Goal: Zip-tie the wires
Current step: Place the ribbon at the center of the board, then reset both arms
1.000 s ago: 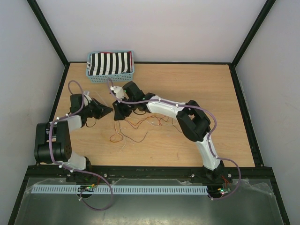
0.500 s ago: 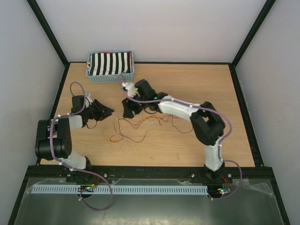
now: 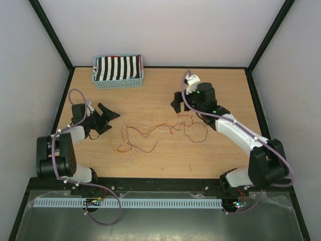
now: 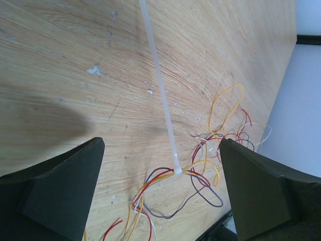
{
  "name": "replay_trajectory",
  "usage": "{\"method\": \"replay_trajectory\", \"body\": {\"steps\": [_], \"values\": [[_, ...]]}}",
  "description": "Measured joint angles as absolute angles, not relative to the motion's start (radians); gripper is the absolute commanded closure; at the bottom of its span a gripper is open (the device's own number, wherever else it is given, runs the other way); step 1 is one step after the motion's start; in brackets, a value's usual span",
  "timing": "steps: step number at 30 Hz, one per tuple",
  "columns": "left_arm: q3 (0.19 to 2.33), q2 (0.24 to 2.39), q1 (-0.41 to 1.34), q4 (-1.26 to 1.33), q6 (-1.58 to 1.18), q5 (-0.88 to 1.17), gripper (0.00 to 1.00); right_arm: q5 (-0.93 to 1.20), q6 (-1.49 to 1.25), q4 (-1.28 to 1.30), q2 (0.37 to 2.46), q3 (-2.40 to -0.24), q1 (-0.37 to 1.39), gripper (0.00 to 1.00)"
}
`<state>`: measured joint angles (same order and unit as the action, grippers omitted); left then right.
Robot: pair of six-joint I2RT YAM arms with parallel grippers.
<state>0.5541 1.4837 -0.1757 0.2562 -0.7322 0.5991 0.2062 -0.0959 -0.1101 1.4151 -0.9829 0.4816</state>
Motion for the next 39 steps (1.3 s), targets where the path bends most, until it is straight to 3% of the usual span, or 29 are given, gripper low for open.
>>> {"method": "replay_trajectory", "body": {"steps": [7, 16, 24, 32, 39], "values": [[0.508, 1.267, -0.309, 0.208, -0.726, 0.603, 0.01, 0.038, -0.086, -0.216, 1.256, -0.757, 0.356, 0.01], [0.489, 1.013, -0.482, 0.199, -0.696, 0.443, 0.01, -0.325, -0.091, -0.327, 1.277, -0.571, 0.295, 0.01], [0.467, 0.924, -0.483, 0.199, -0.562, 0.232, 0.01, -0.416, -0.085, -0.563, 1.280, -0.337, 0.166, 0.01], [0.448, 0.943, -0.463, 0.231, -0.410, 0.147, 0.01, -0.407, -0.047, -0.785, 1.354, -0.305, 0.156, 0.01], [0.414, 0.998, -0.286, 0.331, -0.228, 0.121, 0.01, -0.347, -0.049, -0.986, 1.307, -0.192, 0.156, 0.01]]}}
